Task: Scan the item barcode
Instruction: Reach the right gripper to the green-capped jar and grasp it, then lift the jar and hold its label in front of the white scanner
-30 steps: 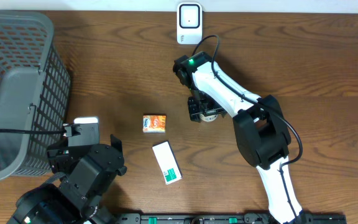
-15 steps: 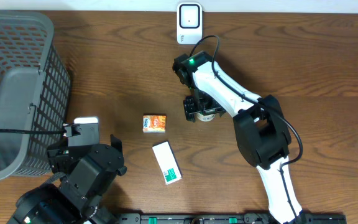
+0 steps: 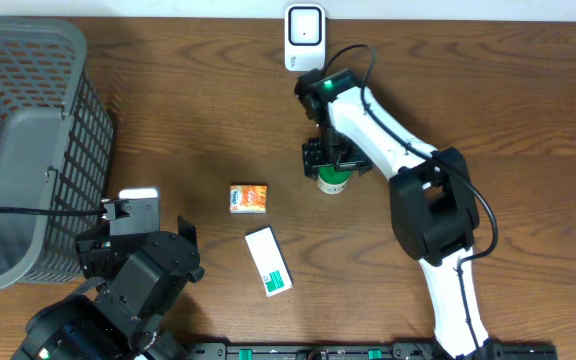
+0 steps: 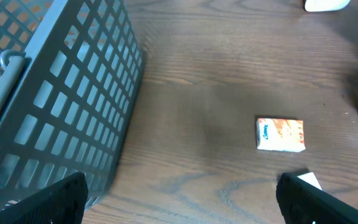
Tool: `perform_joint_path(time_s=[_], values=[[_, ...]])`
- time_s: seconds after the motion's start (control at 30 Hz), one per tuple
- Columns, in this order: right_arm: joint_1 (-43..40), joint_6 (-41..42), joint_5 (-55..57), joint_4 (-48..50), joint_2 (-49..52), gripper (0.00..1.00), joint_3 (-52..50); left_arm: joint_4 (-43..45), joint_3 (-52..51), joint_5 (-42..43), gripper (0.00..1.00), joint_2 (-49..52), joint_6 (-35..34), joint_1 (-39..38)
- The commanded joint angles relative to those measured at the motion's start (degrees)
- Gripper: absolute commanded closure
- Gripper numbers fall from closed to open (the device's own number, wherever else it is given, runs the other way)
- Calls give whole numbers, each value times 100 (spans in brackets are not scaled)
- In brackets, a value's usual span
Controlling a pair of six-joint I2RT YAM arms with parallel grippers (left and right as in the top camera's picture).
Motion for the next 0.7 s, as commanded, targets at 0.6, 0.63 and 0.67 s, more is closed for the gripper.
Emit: perform_joint_path(time_s=[0.6,0.63,0.67], values=[[190,885,-225,111,-120,28,-61,-37,37,-52,3,-11,-33,28],[203,975,-208,140,-120,28,-111,-35,37,-52,3,-11,-31,28],[214,1091,-175,170,-120,28,-166,-35,37,-52,3,-11,-31,31]])
